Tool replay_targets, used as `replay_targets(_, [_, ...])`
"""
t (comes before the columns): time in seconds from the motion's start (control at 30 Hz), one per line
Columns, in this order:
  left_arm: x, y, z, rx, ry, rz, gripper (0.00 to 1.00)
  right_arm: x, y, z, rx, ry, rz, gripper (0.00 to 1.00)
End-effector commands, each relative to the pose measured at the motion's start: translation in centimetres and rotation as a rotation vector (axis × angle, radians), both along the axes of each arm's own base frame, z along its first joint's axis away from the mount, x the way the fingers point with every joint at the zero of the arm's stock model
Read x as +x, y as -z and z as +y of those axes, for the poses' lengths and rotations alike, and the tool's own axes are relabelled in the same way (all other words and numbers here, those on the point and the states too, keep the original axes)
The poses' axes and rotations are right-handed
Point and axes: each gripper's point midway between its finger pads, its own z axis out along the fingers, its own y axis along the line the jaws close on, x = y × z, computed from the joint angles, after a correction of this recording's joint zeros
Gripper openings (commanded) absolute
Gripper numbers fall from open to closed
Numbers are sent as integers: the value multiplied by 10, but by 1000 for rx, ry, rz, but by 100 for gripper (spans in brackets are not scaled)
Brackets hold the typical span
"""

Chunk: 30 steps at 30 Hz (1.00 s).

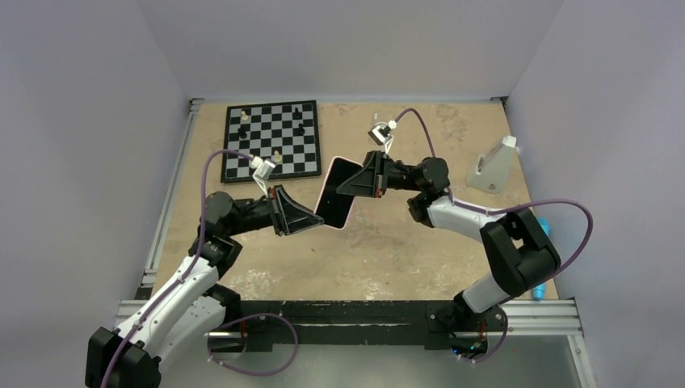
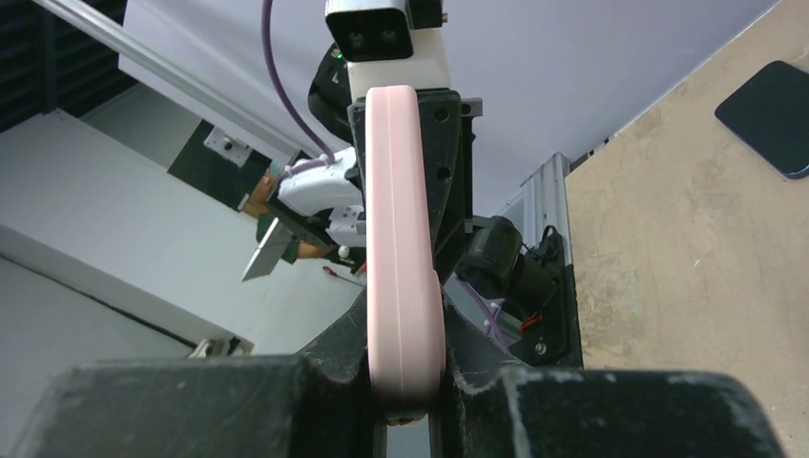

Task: Take the phone out of the phone case
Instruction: Pick up the phone at the center of the board, then remove the phone case from the phone.

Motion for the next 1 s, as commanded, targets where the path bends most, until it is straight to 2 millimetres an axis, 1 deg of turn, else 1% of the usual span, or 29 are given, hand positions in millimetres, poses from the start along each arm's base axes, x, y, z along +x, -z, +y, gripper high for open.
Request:
replay_targets(0.0, [-39, -50, 0, -132, 194, -335, 0, -11, -21, -1, 46, -72, -88, 0])
replay_targets(0.1, [-52, -64, 2, -182, 270, -411, 0, -20, -24, -2, 47, -120, -94, 0])
replay_targets(0.13, [-58, -73, 4, -218, 292, -486, 0, -23, -25, -1, 47, -138, -91, 0])
replay_targets(0.17, [-64, -81, 6, -248, 312, -525, 0, -26, -27, 0, 51, -154, -88, 0])
replay_targets(0.2, [-65, -84, 6, -257, 323, -521, 0, -30, -30, 2, 61, -173, -88, 0])
replay_targets(0.4, [-61, -99, 3, -254, 321, -622, 0, -51, -52, 15, 169, -270, -70, 0])
replay_targets(0.5, [-55, -102, 2, -243, 309, -632, 0, -59, -59, 17, 218, -320, -63, 0])
replay_targets(0.77, [-51, -102, 0, -240, 310, -651, 0, -73, -71, 21, 239, -349, -75, 0])
replay_targets(0.87, [-43, -100, -3, -222, 281, -642, 0, -83, -77, 23, 255, -379, -63, 0])
replay_targets(0.97, [-28, -94, -6, -185, 229, -612, 0, -89, -83, 22, 266, -393, -67, 0])
